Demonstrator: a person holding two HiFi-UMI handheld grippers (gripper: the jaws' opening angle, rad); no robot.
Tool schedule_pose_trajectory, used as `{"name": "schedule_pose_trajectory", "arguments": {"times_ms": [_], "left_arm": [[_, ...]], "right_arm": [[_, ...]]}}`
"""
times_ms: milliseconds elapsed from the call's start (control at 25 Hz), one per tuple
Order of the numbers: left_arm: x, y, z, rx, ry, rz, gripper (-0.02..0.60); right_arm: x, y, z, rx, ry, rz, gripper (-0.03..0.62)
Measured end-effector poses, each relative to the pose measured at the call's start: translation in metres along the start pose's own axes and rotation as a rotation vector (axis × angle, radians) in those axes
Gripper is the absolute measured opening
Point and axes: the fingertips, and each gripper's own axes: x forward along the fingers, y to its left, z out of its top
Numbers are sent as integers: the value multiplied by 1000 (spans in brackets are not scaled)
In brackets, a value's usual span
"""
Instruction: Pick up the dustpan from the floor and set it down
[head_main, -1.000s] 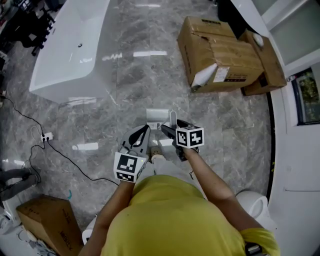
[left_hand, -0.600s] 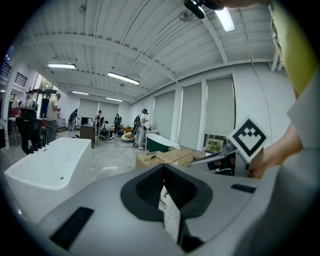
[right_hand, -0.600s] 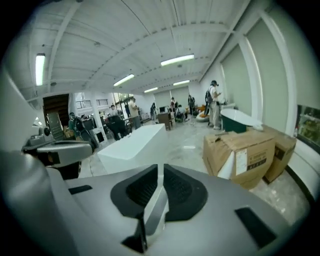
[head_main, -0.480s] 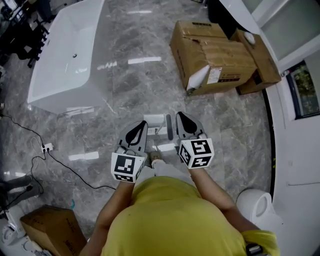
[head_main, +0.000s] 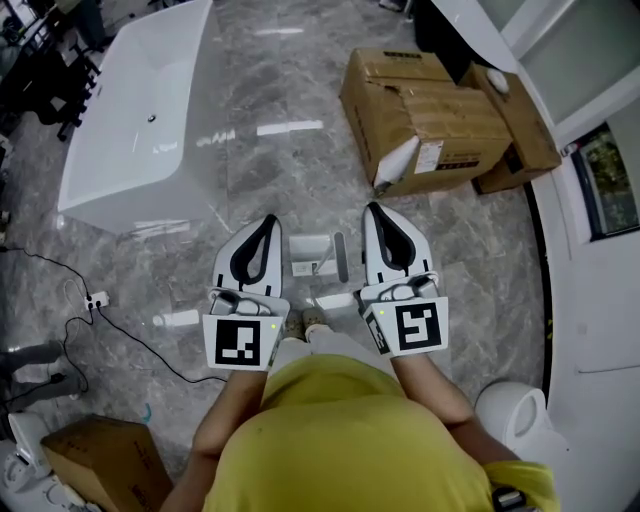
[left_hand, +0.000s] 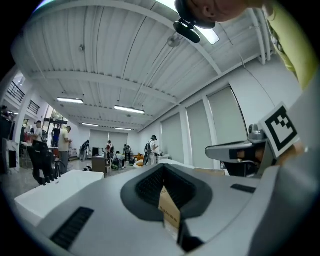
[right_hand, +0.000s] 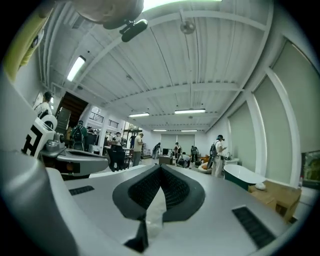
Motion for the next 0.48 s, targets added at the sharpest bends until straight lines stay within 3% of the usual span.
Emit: {"name": "schedule_pose_trajectory", "arguments": {"times_ms": [480], "left_arm": [[-2,7,10,23,-8,38,0]], "right_arm": [[6,-2,-8,21,26,9,9]]}}
